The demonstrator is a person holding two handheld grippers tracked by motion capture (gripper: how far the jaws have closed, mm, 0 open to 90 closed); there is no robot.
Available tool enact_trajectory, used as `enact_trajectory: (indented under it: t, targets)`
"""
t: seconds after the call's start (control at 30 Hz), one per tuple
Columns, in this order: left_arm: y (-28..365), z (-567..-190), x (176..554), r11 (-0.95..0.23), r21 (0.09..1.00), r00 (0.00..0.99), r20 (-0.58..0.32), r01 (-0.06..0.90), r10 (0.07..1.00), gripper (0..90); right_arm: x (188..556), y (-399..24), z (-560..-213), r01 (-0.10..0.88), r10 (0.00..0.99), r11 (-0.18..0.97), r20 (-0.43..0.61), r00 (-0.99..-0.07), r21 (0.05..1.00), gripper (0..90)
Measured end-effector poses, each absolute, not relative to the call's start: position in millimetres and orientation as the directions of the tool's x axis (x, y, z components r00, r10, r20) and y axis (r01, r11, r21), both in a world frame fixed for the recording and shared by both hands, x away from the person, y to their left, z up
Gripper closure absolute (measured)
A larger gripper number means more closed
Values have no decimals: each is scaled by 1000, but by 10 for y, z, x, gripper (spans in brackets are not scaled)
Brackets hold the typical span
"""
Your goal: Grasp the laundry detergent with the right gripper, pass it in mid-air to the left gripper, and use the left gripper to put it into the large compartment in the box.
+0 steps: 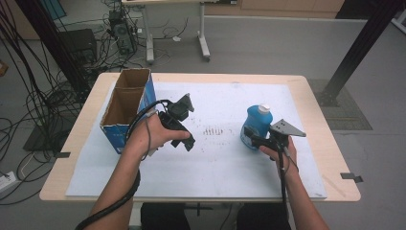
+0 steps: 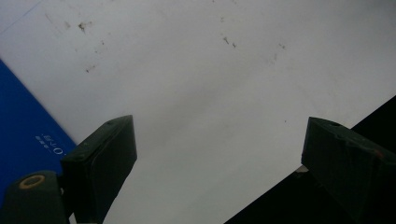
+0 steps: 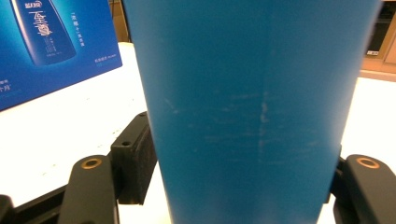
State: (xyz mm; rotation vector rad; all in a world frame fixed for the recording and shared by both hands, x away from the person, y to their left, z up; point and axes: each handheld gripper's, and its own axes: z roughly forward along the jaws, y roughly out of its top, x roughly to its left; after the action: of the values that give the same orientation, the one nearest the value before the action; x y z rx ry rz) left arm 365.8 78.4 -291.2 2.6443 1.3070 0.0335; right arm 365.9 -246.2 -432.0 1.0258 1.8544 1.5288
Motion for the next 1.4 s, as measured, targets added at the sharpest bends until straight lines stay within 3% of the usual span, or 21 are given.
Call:
enact_trajectory:
  t: [0.27,1.4]
  targets:
    - [773,-2901,3649,-594,182,612,-65,784,788,106,3652,-2484,-4324,222,820,70,70,-568,973,414]
    - [777,-2885,3616,-596,187,615,-63,781,786,107,3642,-2478,-4321,203,824,98,35,-566,974,441]
